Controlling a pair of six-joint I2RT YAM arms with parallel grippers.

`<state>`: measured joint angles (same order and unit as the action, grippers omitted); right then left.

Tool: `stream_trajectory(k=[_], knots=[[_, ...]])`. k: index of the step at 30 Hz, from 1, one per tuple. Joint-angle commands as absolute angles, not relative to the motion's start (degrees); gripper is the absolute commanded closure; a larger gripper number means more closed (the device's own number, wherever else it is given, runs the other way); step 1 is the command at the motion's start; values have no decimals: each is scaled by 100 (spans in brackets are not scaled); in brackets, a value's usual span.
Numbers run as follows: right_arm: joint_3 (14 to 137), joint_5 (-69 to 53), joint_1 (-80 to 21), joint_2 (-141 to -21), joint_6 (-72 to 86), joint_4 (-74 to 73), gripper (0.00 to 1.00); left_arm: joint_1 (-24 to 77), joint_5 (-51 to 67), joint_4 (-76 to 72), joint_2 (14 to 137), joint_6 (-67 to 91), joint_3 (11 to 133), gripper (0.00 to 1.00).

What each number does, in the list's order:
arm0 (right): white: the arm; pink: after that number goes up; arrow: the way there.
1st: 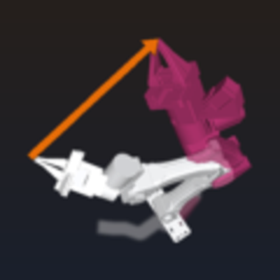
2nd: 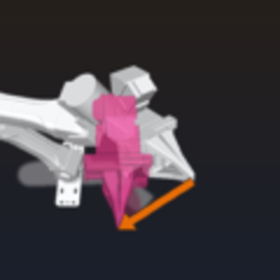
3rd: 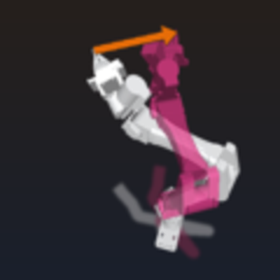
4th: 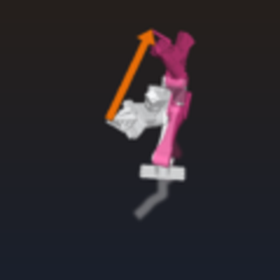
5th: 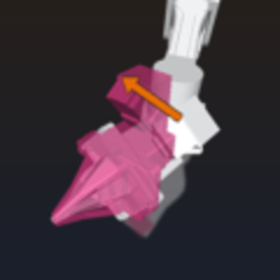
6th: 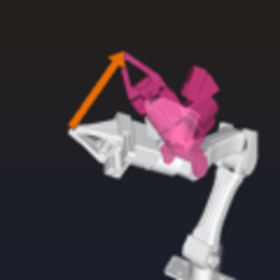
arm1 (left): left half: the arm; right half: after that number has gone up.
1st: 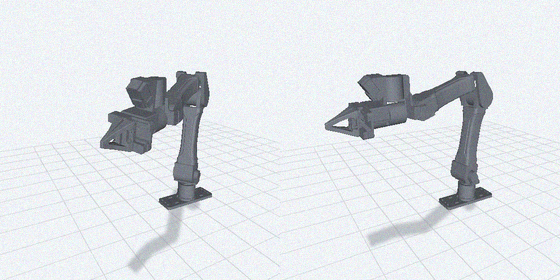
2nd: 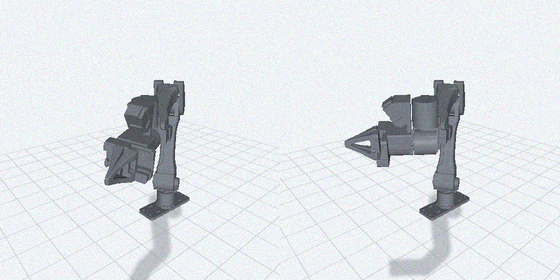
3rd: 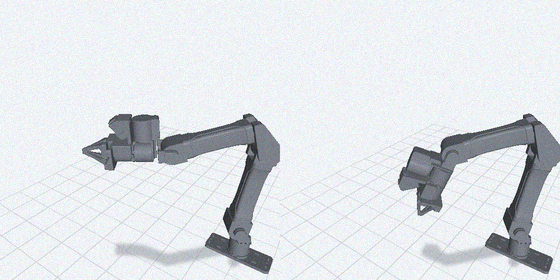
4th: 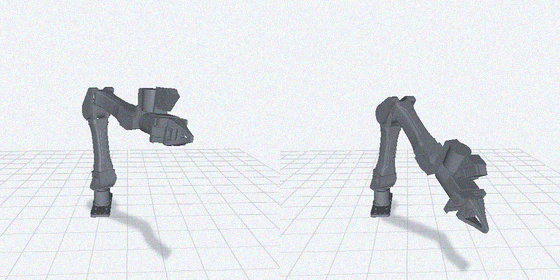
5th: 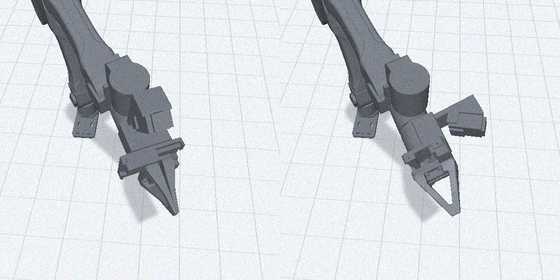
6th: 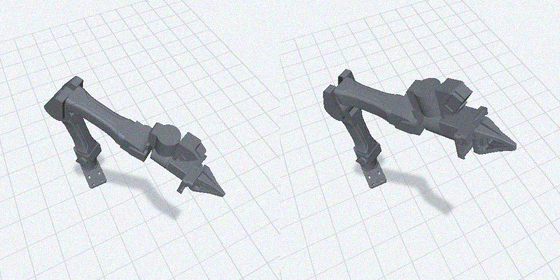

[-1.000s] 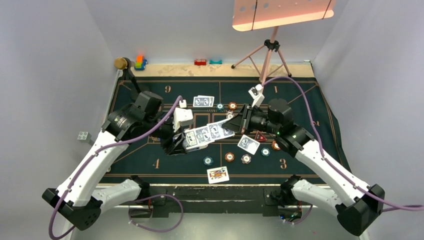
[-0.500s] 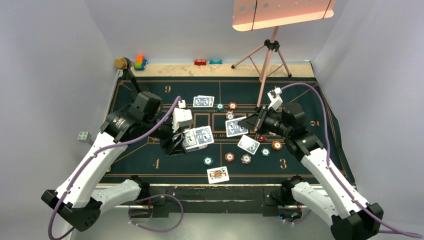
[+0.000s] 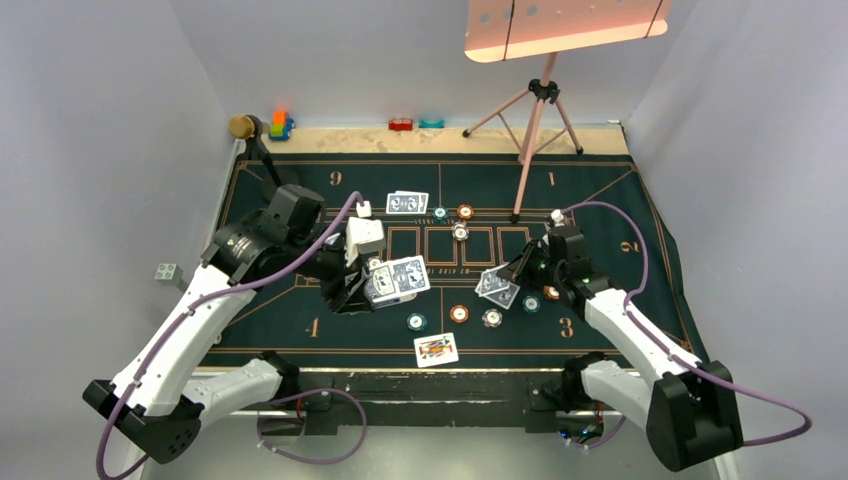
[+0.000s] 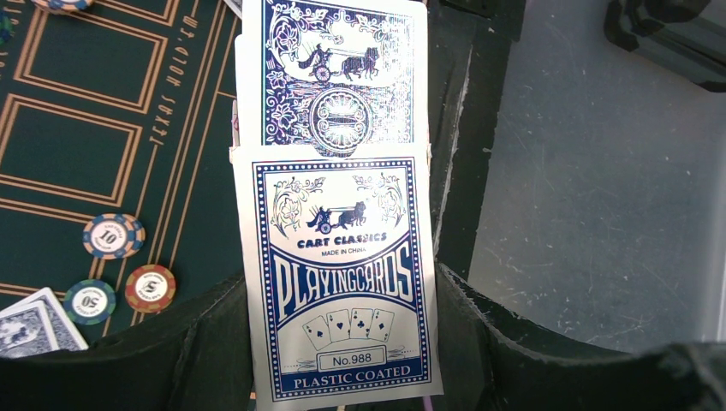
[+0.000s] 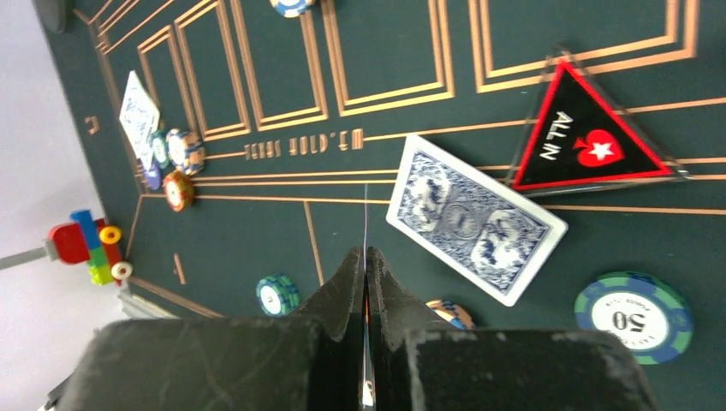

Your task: Distribute texas hold em gaming equipment

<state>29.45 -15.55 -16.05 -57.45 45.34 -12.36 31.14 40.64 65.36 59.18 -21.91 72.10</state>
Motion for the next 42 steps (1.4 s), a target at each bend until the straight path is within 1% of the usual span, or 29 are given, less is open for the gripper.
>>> stream_trajectory(k=[1,7,9,10,13,15,18,23,26,29,30,33,36,39,42], knots=[[2835,-864,-1563,-5791,4412,-1026,100,3077,4499,6375,5900,-2015,7091,100],[2713,-414,-1563,-5807,4409,-1041,100,3078,4425,6314,5899,-2021,7181,100],[2713,-324,-1564,-5842,4374,-1054,93,3077,4380,6327,5892,-2045,7220,100],[2720,-292,-1564,-5863,4369,-1051,85,3077,4362,6331,5885,-2060,7227,100],[2760,-228,-1564,-5943,4357,-1165,67,3077,4341,6342,5880,-2071,7242,100],[2822,-140,-1564,-5959,4360,-1356,60,3076,4346,6347,5880,-2070,7242,100],[2950,28,-1564,-5840,4377,-1778,59,3077,4327,6363,5872,-2089,7236,100],[3193,563,-1564,-5316,4462,-2521,60,3077,4327,6364,5881,-2097,7211,100],[3452,605,-1560,-5069,4307,-2656,59,3077,4333,6348,5871,-2088,7192,100],[3751,-146,-1581,-4941,4061,-2515,51,3078,4339,6297,5873,-2059,7143,100],[3852,-550,-1610,-4904,3999,-2351,42,3077,4342,6278,5879,-2057,7117,100],[4208,-1798,-1785,-4849,3947,-1848,21,3077,4333,6237,5910,-2053,7099,100],[4683,-2577,-2209,-4984,4035,-1468,16,3076,4333,6186,5969,-2034,7093,100],[5125,-2993,-2692,-5335,4193,-1188,13,3077,4322,6150,6025,-2016,7076,100],[5166,-3372,-3021,-5529,4612,-427,12,3076,4323,6105,6054,-1996,7038,100]])
